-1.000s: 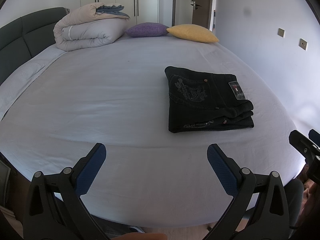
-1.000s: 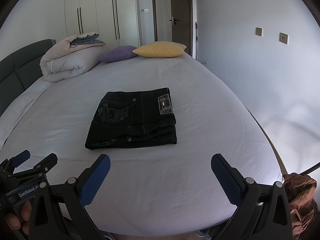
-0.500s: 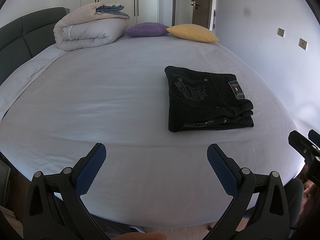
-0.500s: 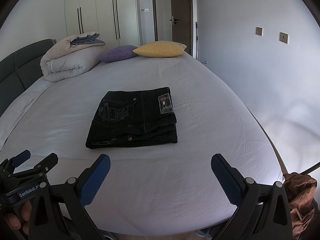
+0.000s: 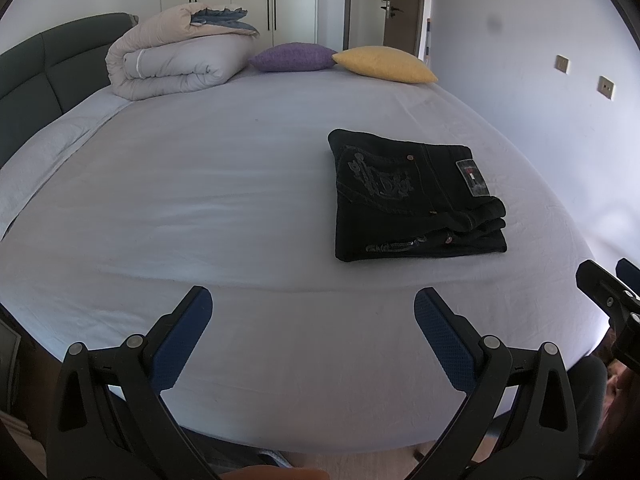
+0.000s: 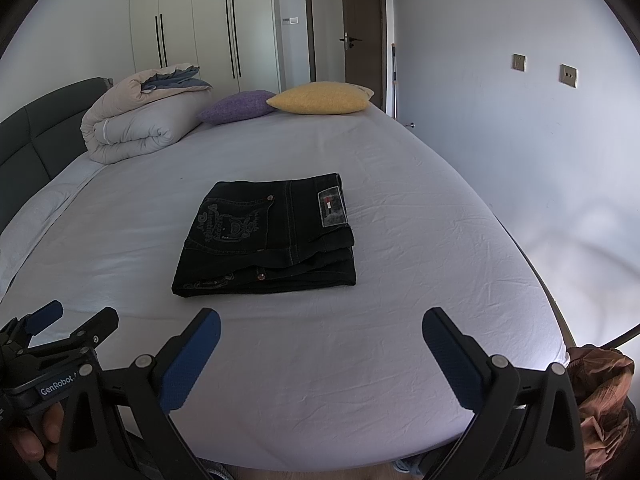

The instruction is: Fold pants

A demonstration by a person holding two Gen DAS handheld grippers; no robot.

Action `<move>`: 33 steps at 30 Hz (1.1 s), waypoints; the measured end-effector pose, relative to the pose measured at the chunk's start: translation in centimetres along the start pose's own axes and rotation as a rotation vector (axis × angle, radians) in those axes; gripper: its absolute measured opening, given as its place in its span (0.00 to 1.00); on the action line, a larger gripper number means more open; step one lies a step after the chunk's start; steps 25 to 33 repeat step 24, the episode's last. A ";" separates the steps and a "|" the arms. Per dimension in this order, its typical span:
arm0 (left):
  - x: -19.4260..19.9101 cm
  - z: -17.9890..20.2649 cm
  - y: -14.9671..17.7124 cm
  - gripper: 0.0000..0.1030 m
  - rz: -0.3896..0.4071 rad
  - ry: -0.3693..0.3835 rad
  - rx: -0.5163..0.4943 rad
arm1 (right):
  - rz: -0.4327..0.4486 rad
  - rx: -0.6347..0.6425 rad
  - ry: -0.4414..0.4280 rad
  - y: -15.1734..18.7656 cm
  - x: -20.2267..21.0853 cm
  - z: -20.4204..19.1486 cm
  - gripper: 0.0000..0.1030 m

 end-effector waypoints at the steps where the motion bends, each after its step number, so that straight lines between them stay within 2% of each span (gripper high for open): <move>1: -0.1 0.0 0.1 1.00 -0.001 0.000 0.000 | 0.000 0.000 0.000 0.0 0.0 0.0 1.00; 33: -0.1 -0.1 1.0 1.00 -0.007 -0.002 -0.013 | -0.002 -0.003 -0.001 0.0 0.0 0.0 1.00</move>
Point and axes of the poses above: each gripper's, at about its wrist camera, not at the fingertips, and x roughly against the way its jaws point, z to its right, y to its underside, the point moved 6 cm from there along -x, roughly the way its jaws point, and after that the axes turned 11 degrees about -y, right-handed, at the moved point
